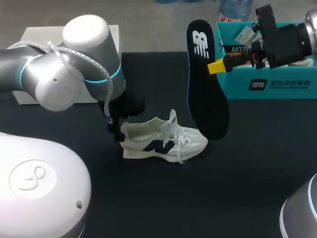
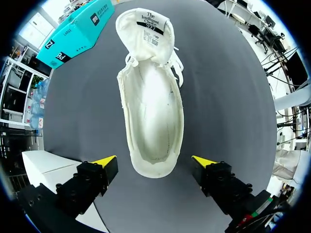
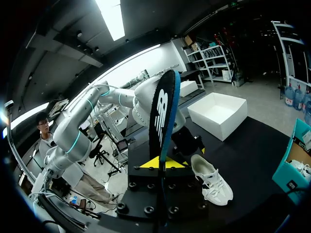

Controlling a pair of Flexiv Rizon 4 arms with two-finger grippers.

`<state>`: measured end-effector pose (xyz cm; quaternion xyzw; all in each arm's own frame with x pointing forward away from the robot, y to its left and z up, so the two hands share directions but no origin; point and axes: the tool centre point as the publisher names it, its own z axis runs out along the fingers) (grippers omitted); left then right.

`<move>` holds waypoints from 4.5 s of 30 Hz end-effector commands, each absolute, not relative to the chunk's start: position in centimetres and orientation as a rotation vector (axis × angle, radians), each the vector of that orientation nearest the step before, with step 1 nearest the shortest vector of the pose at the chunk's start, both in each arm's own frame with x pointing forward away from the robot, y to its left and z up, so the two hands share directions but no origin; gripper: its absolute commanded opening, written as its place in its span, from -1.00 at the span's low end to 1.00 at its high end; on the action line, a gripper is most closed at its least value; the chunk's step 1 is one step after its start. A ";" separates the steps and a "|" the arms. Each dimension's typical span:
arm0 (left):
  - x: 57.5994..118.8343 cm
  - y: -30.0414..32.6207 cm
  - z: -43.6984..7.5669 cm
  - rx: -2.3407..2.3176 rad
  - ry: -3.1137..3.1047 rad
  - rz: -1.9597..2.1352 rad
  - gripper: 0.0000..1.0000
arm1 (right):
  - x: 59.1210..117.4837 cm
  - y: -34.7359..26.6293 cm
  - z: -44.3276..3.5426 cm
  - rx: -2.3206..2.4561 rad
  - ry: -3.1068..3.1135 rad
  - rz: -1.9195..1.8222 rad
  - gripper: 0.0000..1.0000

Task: Take the shoe out of the shoebox, open the shoe tongue, remove and reinsert the insole, then place the shoe into the shoebox

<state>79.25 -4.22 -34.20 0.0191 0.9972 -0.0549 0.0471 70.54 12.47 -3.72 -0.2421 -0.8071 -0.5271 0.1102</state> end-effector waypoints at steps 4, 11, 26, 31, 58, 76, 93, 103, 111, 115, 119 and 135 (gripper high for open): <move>79.2 -4.5 -34.0 0.078 3.045 -0.102 1.00 | 70.7 12.6 -3.8 -0.713 -2.373 -1.545 -1.00; 79.2 -4.5 -32.9 0.095 3.034 -0.079 1.00 | 70.7 12.6 -3.8 -0.713 -2.373 -1.545 -1.00; 79.4 -4.4 -32.9 0.084 3.047 -0.080 1.00 | 70.7 12.6 -3.8 -0.713 -2.373 -1.545 -1.00; 79.4 -4.4 -32.9 0.084 3.047 -0.080 1.00 | 70.7 12.6 -3.8 -0.713 -2.373 -1.545 -1.00; 84.6 -13.4 -34.3 0.125 3.073 -0.239 0.76 | 70.7 12.6 -3.8 -0.713 -2.373 -1.545 -1.00; 83.6 -15.2 -36.7 0.196 3.125 -0.259 -1.00 | 70.7 12.6 -3.8 -0.713 -2.373 -1.545 -1.00; 82.1 -14.5 -36.6 0.197 3.114 -0.225 -1.00 | 70.7 12.6 -3.8 -0.713 -2.373 -1.545 -1.00; 82.8 -14.1 -33.7 0.857 3.086 -0.212 -1.00 | 70.7 12.6 -3.8 -0.713 -2.373 -1.545 -1.00; 84.1 -14.3 -32.1 1.686 2.958 -0.213 -1.00 | 70.7 12.6 -3.8 -0.713 -2.373 -1.545 -1.00; 83.9 -14.5 -31.7 2.179 2.676 -0.288 -1.00 | 70.7 12.6 -3.8 -0.713 -2.373 -1.545 -1.00; 83.5 -14.4 -31.5 2.338 2.442 -0.266 -1.00 | 70.7 12.6 -3.8 -0.713 -2.373 -1.545 -1.00; 83.4 -15.3 -32.1 2.363 2.334 -0.277 -1.00 | 70.7 12.6 -3.8 -0.713 -2.373 -1.545 -1.00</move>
